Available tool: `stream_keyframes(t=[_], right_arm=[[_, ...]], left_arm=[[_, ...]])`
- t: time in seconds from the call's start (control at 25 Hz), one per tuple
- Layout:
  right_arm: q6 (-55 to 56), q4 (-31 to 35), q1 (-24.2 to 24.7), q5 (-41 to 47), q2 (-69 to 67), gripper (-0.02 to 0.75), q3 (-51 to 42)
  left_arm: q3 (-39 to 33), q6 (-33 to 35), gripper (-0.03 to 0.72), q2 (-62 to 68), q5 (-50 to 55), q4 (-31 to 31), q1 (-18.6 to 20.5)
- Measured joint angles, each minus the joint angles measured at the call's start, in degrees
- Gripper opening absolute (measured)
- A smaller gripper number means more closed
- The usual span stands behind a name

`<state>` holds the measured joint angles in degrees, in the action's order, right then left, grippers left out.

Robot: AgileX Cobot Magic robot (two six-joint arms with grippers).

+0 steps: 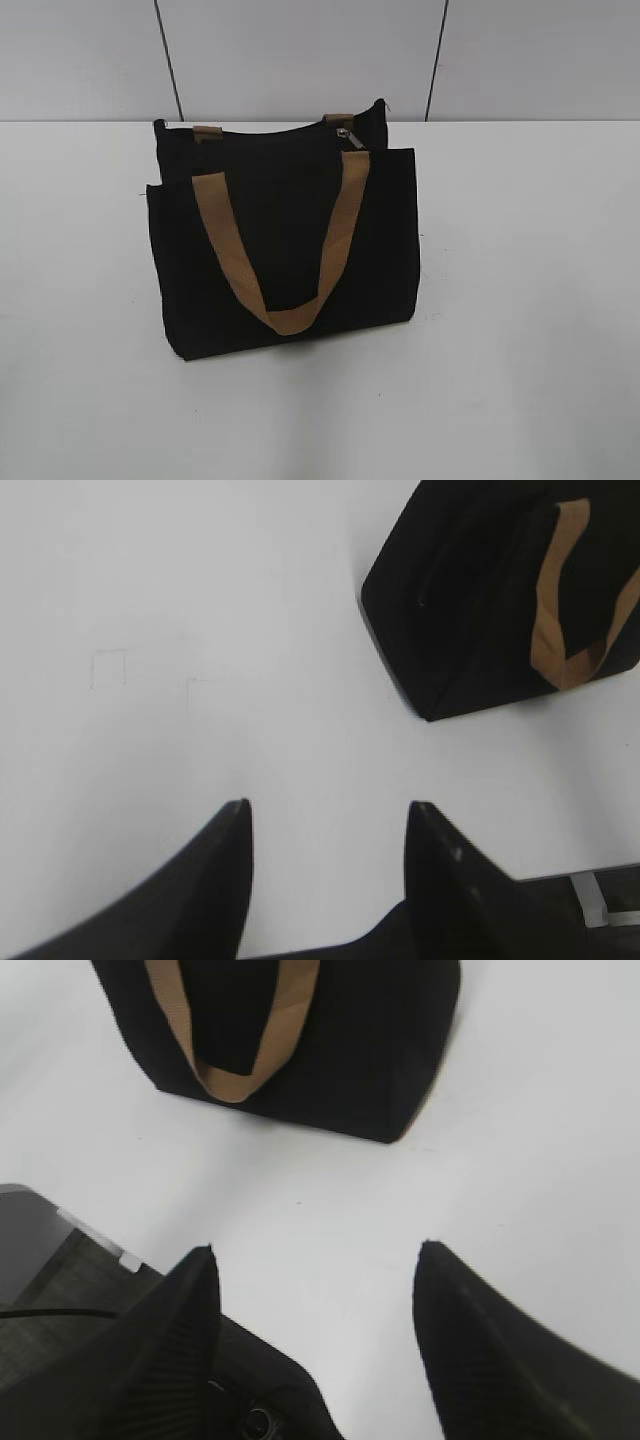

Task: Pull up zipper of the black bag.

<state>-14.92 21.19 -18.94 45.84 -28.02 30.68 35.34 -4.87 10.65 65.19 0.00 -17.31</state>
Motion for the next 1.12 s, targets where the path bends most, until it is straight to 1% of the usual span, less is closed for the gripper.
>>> stream_keyframes(t=[0.16, 0.24, 0.4, 0.52, 0.64, 0.76, 1.12], right_arm=[[5.6, -8.0, 0.0, 6.5, 7.9, 0.474, -0.1], [7.5, -10.8, 0.0, 10.0, 11.3, 0.474, -0.1], [9.1, -15.0, 0.0, 14.1, 17.9, 0.472, -0.2], [10.0, -17.6, 0.0, 15.6, 22.0, 0.456, -0.6], [12.0, -19.4, 0.0, 16.4, 24.8, 0.448, -2.7], [13.5, -20.5, 0.0, 16.8, 26.2, 0.445, -2.8], [13.6, -20.7, 0.0, 16.8, 26.2, 0.445, -2.8]], left_arm=[[0.0, 0.0, 0.372, -3.1, 1.2, 0.0, 0.0], [-0.1, 0.2, 0.372, -4.6, 1.5, 0.3, 0.0], [-2.9, 1.0, 0.372, -7.3, 1.6, 0.4, 0.0], [-2.9, 1.1, 0.368, -9.6, 0.7, 0.4, 0.0], [-3.4, 2.1, 0.357, -10.2, -0.9, 0.3, 0.0], [-5.0, 3.1, 0.354, -10.2, -3.3, 0.0, 0.0], [-5.4, 3.5, 0.331, -10.2, -4.4, 0.3, 0.0]])
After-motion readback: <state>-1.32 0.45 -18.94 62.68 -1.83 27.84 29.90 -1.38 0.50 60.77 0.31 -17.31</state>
